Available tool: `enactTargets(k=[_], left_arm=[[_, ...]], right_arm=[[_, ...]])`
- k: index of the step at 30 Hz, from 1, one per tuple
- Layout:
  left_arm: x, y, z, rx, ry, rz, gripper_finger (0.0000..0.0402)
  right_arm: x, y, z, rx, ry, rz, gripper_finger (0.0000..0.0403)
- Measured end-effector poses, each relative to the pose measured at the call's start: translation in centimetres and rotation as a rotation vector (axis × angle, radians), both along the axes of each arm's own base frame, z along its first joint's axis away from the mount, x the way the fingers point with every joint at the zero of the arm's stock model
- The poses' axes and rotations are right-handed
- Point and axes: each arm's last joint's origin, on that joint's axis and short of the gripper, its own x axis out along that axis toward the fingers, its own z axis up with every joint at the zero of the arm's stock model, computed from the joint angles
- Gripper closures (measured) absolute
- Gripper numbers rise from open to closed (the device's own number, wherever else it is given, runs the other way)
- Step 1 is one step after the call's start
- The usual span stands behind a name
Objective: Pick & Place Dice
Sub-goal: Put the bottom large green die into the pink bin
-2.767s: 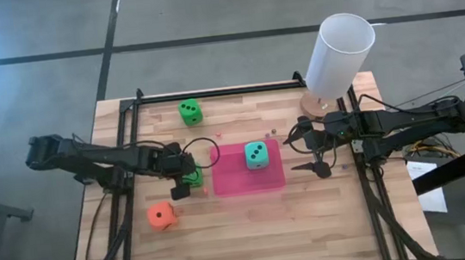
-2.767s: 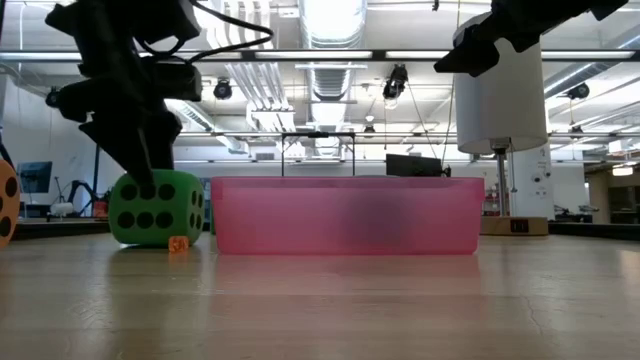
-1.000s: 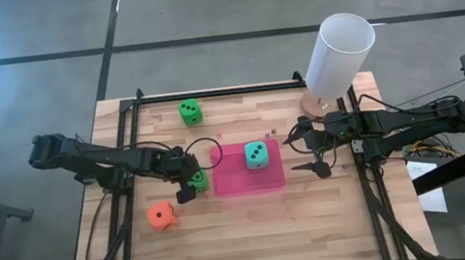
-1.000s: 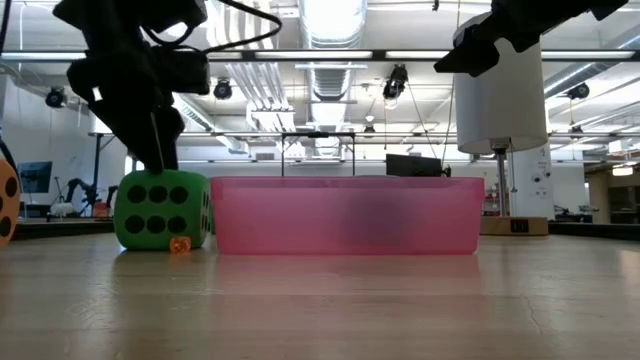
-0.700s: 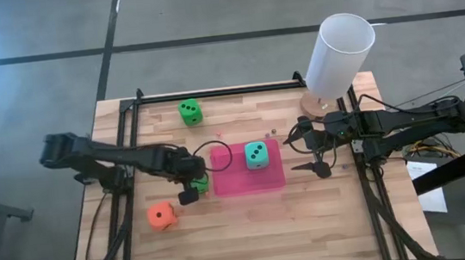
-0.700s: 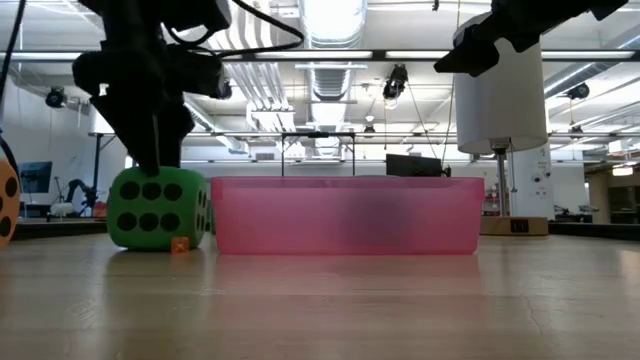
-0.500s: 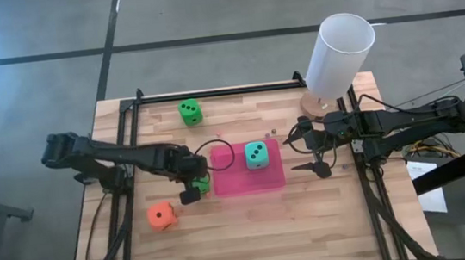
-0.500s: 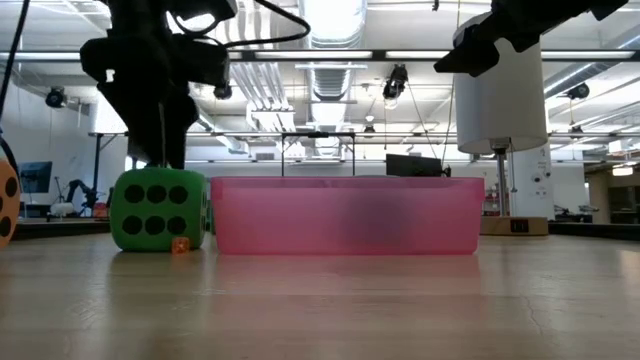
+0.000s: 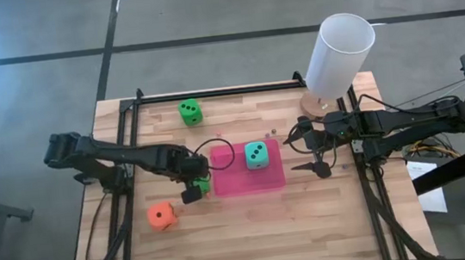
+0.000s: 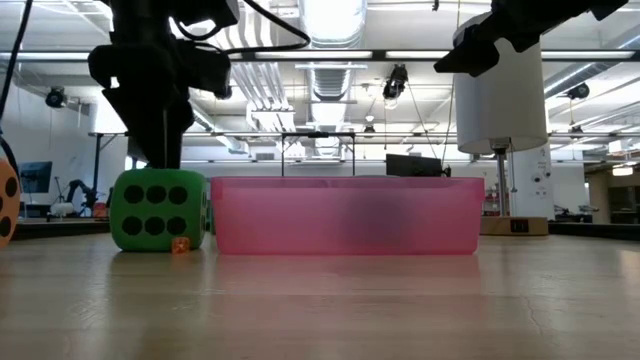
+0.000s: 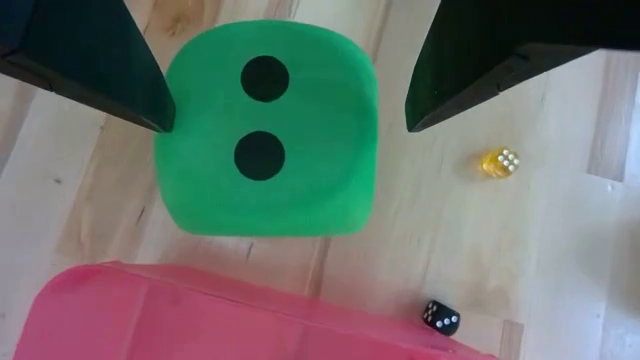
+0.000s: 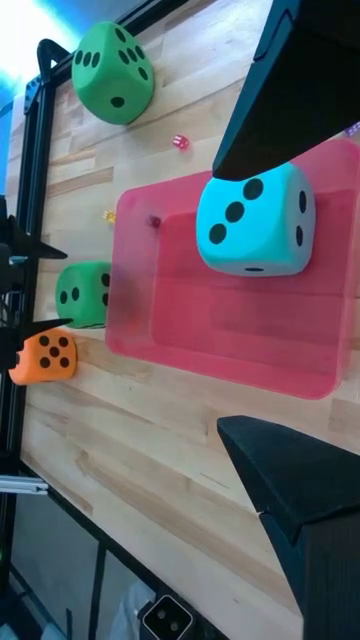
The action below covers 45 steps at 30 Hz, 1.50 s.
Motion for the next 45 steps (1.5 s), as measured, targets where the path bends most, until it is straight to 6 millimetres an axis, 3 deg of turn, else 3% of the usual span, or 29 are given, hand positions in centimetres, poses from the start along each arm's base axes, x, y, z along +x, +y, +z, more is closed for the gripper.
enactTargets(k=[9, 16, 45], left_arm=[[0.0, 0.0, 0.1, -0.016, 0.0, 0.004, 0.0002], [0.4, -0.1, 1.3, -0.02, -0.025, 0.003, 0.0002], [0.3, -0.1, 0.4, -0.023, -0.022, 0.019, 0.0002]], right_arm=[[0.0, 0.0, 0.0, 0.0, 0.0, 0.0, 0.0003], [0.0, 0.0, 0.0, -0.002, 0.0, 0.001, 0.0003], [0.0, 0.0, 0.0, -0.001, 0.0, 0.001, 0.0003]])
